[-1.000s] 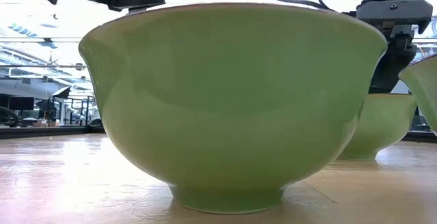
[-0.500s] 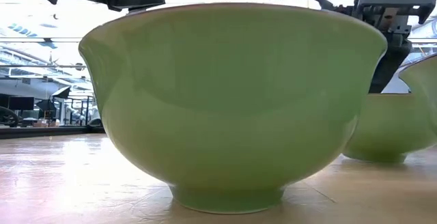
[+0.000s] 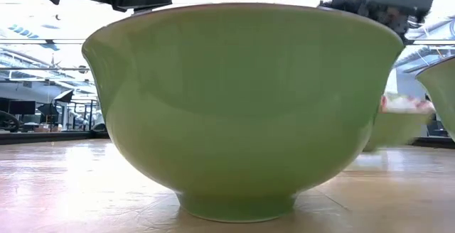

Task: Pick & Place Mini bowls
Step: Put the top green bowl on the shelf

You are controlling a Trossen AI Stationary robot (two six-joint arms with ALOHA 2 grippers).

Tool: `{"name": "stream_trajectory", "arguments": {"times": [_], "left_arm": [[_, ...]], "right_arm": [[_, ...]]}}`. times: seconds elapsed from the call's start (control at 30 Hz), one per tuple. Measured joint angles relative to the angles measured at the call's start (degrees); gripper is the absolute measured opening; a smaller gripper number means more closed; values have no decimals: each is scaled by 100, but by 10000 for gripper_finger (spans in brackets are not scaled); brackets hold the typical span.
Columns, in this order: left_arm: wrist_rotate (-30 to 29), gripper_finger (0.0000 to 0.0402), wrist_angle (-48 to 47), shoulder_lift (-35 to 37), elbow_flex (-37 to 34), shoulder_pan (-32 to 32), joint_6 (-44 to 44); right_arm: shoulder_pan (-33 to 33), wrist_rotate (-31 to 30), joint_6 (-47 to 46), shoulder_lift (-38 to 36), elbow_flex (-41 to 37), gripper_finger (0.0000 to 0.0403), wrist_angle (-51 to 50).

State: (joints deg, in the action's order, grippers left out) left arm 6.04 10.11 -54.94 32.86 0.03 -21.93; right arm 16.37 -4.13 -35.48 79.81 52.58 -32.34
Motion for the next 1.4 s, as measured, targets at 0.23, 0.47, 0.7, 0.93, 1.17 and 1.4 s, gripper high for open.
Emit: {"name": "stream_trajectory", "arguments": {"times": [0.23, 0.47, 0.7, 0.93, 1.17, 1.4], "left_arm": [[0, 49, 0, 0, 0, -1, -2], [0, 49, -2, -2, 0, 0, -4], [0, 49, -2, -2, -2, -1, -9], [0, 49, -1, -1, -2, 0, -13], [0, 49, 0, -2, -2, 0, -17], [0, 49, 4, -2, -2, -2, -17]], "right_arm": [[-96, 75, 180, -675, 9, 0, 61], [-104, 73, 348, -1162, 9, 0, 128], [-148, -120, 489, -1483, 17, 0, 172], [-345, -188, 683, -1733, 17, 0, 189], [-664, -170, 1123, -1949, 17, 0, 513], [-1348, 428, 1519, -2093, 162, 0, 1198]]}}
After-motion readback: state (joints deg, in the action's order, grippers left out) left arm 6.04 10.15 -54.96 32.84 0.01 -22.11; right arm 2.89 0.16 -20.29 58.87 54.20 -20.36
